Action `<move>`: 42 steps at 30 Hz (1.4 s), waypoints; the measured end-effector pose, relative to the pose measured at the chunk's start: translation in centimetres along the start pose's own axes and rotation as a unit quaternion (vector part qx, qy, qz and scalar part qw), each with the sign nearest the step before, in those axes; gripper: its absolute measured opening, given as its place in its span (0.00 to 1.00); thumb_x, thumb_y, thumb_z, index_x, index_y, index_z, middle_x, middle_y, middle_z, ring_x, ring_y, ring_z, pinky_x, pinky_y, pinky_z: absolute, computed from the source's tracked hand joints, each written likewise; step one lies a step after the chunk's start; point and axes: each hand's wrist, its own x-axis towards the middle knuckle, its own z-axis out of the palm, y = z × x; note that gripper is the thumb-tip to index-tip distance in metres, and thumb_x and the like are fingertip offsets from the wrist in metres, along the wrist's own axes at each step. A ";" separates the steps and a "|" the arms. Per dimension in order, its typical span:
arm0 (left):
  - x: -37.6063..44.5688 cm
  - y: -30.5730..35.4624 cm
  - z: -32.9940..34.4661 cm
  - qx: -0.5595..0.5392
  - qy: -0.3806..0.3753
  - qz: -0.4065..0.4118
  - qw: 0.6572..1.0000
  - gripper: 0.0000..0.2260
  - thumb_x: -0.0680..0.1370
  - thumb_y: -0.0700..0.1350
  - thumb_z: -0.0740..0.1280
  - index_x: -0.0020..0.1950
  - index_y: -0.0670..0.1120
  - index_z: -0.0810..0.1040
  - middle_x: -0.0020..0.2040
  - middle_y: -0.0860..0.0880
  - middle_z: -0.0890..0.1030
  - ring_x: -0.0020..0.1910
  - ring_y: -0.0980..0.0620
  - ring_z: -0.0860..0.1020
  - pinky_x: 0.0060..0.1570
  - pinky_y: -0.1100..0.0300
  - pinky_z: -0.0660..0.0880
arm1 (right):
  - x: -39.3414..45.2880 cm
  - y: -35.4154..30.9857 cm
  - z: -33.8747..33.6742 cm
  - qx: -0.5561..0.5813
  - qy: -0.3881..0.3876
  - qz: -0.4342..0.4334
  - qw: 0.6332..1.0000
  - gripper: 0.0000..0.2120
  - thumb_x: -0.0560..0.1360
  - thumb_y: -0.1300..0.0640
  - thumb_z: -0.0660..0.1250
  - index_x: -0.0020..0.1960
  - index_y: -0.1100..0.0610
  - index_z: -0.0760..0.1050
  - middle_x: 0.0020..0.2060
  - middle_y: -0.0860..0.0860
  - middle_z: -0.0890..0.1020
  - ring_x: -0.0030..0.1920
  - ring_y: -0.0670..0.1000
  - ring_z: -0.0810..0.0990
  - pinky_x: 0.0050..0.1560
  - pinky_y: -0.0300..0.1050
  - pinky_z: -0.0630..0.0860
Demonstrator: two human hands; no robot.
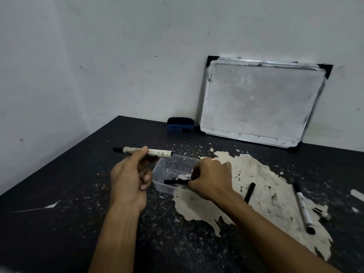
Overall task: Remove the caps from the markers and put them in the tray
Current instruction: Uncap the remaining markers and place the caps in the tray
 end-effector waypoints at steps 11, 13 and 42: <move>-1.5 -1.4 3.6 0.015 -0.044 -0.028 0.998 0.08 0.74 0.44 0.71 0.39 0.42 0.77 0.36 0.42 0.79 0.17 0.57 0.66 0.16 0.67 0.56 | -1.8 4.9 -2.6 0.133 0.091 0.079 0.984 0.04 0.69 0.54 0.71 0.41 0.52 0.84 0.35 0.46 0.85 0.35 0.46 0.82 0.36 0.43 0.80; -1.8 -1.9 4.6 0.017 -0.057 -0.036 0.998 0.07 0.74 0.44 0.72 0.40 0.42 0.77 0.38 0.41 0.78 0.17 0.57 0.65 0.16 0.67 0.56 | -2.6 6.7 -3.0 0.195 0.131 0.094 0.968 0.03 0.70 0.57 0.71 0.39 0.53 0.83 0.33 0.44 0.84 0.31 0.44 0.81 0.29 0.39 0.76; -5.3 -5.0 11.1 -0.072 -0.141 -0.206 0.966 0.07 0.77 0.44 0.67 0.40 0.43 0.78 0.36 0.44 0.85 0.16 0.58 0.61 0.15 0.68 0.55 | -4.8 13.0 -6.0 0.122 0.153 0.185 0.963 0.07 0.67 0.51 0.70 0.36 0.54 0.80 0.29 0.46 0.82 0.32 0.49 0.81 0.36 0.50 0.82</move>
